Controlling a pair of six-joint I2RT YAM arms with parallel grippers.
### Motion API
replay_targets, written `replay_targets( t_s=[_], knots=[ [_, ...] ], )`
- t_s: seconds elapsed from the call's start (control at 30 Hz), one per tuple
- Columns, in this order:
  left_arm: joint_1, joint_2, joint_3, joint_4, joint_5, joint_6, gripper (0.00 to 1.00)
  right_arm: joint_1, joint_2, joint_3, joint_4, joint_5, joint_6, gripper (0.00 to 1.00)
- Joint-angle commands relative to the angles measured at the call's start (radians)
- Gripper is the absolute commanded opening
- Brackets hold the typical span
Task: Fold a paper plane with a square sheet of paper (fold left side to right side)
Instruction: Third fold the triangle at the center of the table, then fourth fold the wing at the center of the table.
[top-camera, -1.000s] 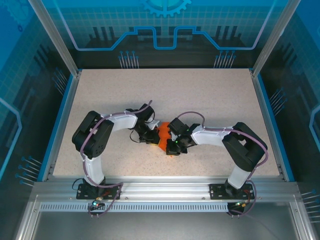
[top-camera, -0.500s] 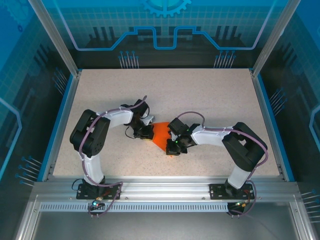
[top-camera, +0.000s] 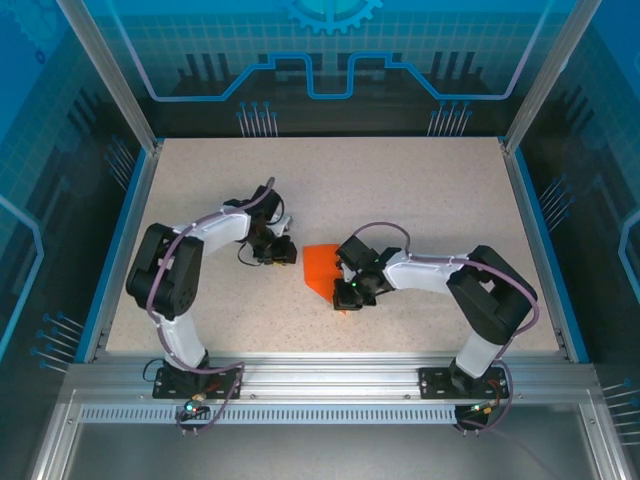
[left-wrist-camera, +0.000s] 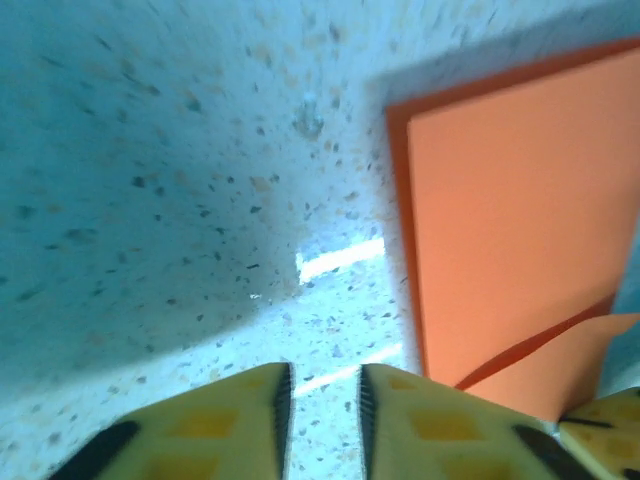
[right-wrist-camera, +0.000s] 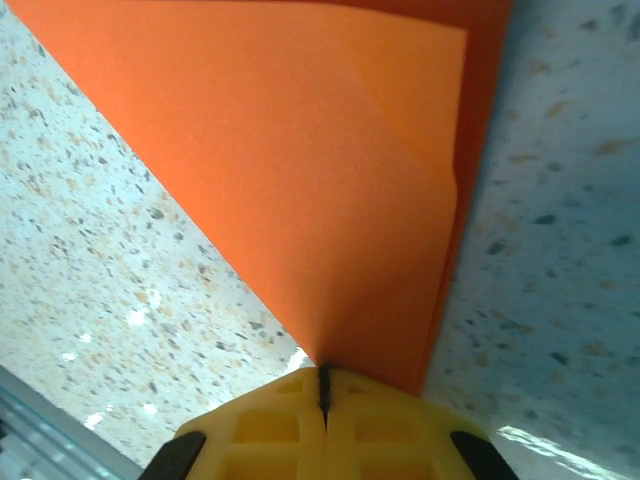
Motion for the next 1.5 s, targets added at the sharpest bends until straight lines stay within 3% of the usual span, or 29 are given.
replay_targets(
  t_s=[0.0, 0.27, 0.5, 0.7, 1.13, 1.27, 1.47],
  knots=[
    [0.016, -0.106, -0.008, -0.015, 0.002, -0.087, 0.36, 0.003, -0.071, 0.045, -0.075, 0.053, -0.119, 0.12],
    [0.029, -0.319, -0.162, 0.087, 0.039, -0.281, 0.59, -0.054, -0.149, 0.130, -0.201, 0.149, -0.349, 0.34],
    [0.028, -0.343, -0.345, 0.302, 0.211, -0.469, 0.62, -0.091, -0.083, 0.141, -0.094, 0.100, -0.449, 0.43],
    [0.001, -0.270, -0.390, 0.429, 0.287, -0.541, 0.62, -0.092, -0.024, 0.141, -0.050, 0.118, -0.436, 0.42],
    [-0.058, -0.109, -0.334, 0.523, 0.325, -0.579, 0.61, -0.029, -0.144, 0.062, -0.068, 0.197, -0.400, 0.49],
    [-0.074, -0.068, -0.303, 0.531, 0.336, -0.581, 0.56, 0.007, -0.197, 0.009, -0.038, 0.195, -0.370, 0.50],
    [-0.080, -0.073, -0.283, 0.518, 0.332, -0.578, 0.38, 0.097, -0.207, -0.041, -0.001, 0.250, -0.332, 0.51]
  ],
)
